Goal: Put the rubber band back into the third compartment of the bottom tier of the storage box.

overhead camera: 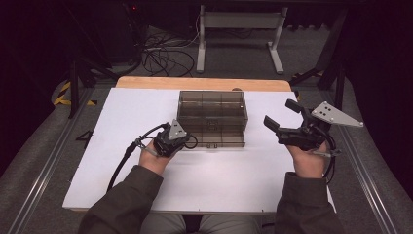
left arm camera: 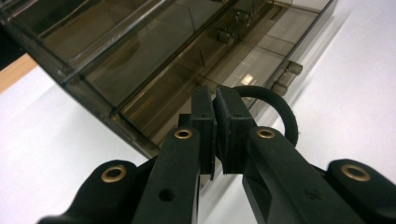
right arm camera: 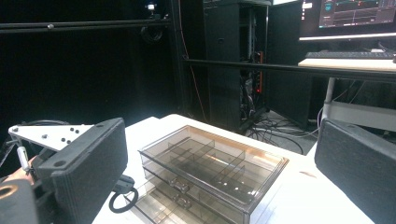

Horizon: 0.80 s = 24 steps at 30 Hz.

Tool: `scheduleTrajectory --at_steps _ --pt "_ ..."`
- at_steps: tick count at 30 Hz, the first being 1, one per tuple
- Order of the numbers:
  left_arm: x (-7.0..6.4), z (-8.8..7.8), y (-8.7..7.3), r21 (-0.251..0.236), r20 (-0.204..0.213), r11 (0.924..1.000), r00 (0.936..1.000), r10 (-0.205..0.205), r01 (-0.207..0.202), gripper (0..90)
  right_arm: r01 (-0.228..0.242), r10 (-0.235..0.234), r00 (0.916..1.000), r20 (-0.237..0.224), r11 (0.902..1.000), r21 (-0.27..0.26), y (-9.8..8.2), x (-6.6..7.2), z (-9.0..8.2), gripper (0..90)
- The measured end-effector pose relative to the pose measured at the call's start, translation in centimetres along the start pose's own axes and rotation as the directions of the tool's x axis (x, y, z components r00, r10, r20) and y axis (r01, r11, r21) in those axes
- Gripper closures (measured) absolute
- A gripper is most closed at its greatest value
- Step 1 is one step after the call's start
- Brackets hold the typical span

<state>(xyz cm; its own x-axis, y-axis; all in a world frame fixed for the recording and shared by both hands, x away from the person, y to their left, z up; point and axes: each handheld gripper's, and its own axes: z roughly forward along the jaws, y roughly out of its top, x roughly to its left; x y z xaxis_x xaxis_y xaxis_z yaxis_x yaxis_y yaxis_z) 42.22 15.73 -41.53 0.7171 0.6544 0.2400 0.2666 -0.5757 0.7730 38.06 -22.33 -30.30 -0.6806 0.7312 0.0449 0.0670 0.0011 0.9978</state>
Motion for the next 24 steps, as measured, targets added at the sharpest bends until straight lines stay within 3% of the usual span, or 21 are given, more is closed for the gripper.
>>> scheduleTrajectory --at_steps 24 --pt "-1.3 2.2 2.7 -0.014 -0.002 0.9996 0.9997 0.026 -0.026 86.1 -0.001 0.0 0.9999 -0.012 0.9997 -0.023 0.4 0.0 -0.5 3.4"
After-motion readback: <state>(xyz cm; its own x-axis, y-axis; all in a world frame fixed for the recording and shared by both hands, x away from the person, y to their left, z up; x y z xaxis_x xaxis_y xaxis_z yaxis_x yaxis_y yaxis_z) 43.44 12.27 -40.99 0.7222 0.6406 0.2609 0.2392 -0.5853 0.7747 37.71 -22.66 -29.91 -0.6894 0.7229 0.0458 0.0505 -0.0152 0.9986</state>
